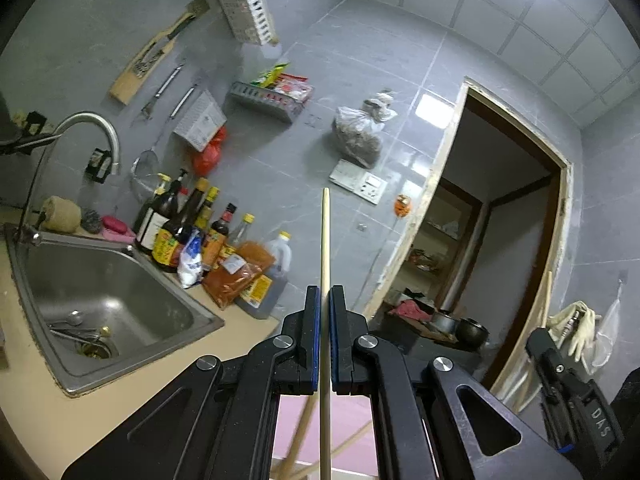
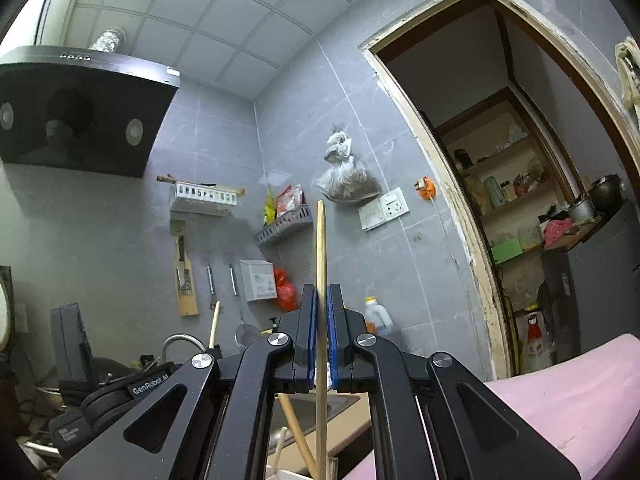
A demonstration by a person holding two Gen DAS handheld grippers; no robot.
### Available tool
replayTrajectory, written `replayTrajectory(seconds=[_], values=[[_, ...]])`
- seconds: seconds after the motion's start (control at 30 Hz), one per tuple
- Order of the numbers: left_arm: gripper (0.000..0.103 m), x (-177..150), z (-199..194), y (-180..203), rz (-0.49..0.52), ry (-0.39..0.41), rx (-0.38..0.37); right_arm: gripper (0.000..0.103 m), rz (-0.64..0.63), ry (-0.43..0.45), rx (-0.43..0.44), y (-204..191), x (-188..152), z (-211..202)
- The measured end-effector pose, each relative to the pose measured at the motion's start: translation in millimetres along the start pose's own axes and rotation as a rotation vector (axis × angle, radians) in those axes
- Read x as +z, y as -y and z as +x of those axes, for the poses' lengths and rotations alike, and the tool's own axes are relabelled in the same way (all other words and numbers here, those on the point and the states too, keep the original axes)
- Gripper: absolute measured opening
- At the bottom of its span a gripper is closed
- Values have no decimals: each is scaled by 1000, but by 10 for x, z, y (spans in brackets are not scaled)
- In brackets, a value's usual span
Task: Organize utensils
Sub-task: 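Lift both chopsticks upright with both tools and carry them over the white caddy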
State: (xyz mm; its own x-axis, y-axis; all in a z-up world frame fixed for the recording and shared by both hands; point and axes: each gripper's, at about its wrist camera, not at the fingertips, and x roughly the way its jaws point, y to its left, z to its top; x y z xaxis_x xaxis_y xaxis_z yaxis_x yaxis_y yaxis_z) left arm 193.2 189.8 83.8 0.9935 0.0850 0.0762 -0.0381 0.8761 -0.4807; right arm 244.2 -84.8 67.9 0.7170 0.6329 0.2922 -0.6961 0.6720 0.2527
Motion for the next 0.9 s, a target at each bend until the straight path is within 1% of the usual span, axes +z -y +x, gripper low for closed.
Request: replayTrajectory(seconds=[0.2, 0.33, 0.47, 0.73, 0.9], values=[[2, -119, 22, -104, -10, 2, 55, 3, 2, -23, 11, 13, -92, 37], [2, -204, 4, -56, 28, 11, 71, 3, -16, -37, 4, -6, -154, 51], [2, -289, 5, 19, 74, 11, 79, 3, -27, -57, -8, -14, -216, 61], [2, -490, -1, 156, 163, -16, 79, 3, -51, -100, -30, -11, -332, 72], [2, -547, -4, 188, 190, -35, 75, 3, -60, -120, -28, -15, -369, 74]])
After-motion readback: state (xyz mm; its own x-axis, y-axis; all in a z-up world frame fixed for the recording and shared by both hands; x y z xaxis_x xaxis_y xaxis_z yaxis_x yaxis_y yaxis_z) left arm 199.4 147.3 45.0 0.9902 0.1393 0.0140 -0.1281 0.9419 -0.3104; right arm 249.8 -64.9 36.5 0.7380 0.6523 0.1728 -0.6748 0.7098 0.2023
